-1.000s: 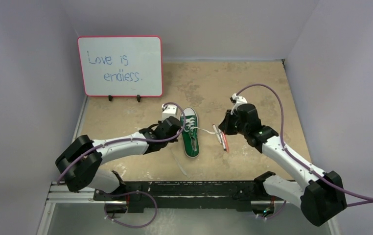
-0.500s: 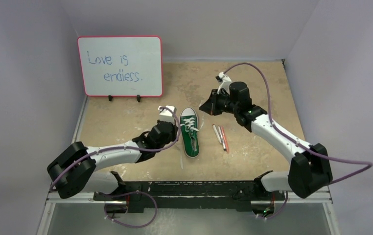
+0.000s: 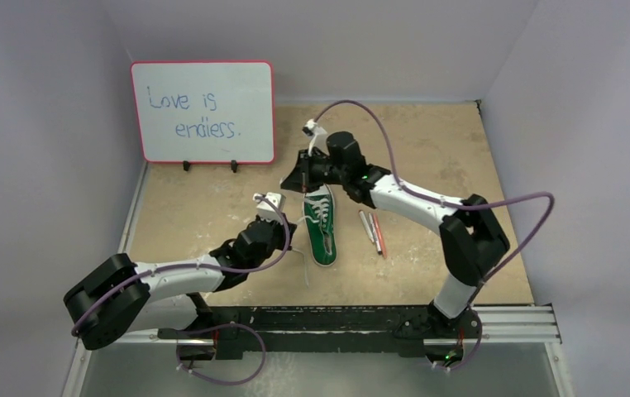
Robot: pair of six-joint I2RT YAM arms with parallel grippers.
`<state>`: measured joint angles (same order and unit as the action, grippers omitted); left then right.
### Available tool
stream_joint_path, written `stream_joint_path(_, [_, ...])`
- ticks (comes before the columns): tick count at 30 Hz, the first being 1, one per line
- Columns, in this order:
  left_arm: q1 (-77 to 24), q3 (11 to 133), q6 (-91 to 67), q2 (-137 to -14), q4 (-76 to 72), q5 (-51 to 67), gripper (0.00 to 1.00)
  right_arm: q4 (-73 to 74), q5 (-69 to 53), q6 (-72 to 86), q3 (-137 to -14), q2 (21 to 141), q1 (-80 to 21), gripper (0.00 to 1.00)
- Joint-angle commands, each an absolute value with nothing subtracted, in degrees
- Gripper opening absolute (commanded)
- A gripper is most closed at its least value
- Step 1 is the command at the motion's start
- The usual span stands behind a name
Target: Tie the shoes
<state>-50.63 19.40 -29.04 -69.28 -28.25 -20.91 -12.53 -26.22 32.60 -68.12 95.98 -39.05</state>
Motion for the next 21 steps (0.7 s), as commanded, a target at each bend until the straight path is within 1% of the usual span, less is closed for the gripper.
stream_joint_path(1, [-50.4, 16.5, -29.9, -64.8, -32.3, -20.1, 0.00, -12.0, -20.4, 30.5, -74.5, 100.7, -44.3, 0.00])
stream_joint_path(9, [-50.4, 11.2, -30.7, -59.9, -33.5, -18.8, 0.00, -12.4, -22.0, 32.6, -77.2, 109.8, -46.8, 0.00])
stream_joint_path(14, [-50.4, 10.5, -30.5, -58.3, -32.1, -18.3, 0.00, -9.4, -24.4, 31.2, -78.0, 110.7, -47.1, 0.01])
stream_joint_path(21, [-50.4, 11.3, -31.4, -57.8, -32.1, -17.5, 0.00, -7.7, -25.9, 30.1, -79.2, 111.0, -47.1, 0.00])
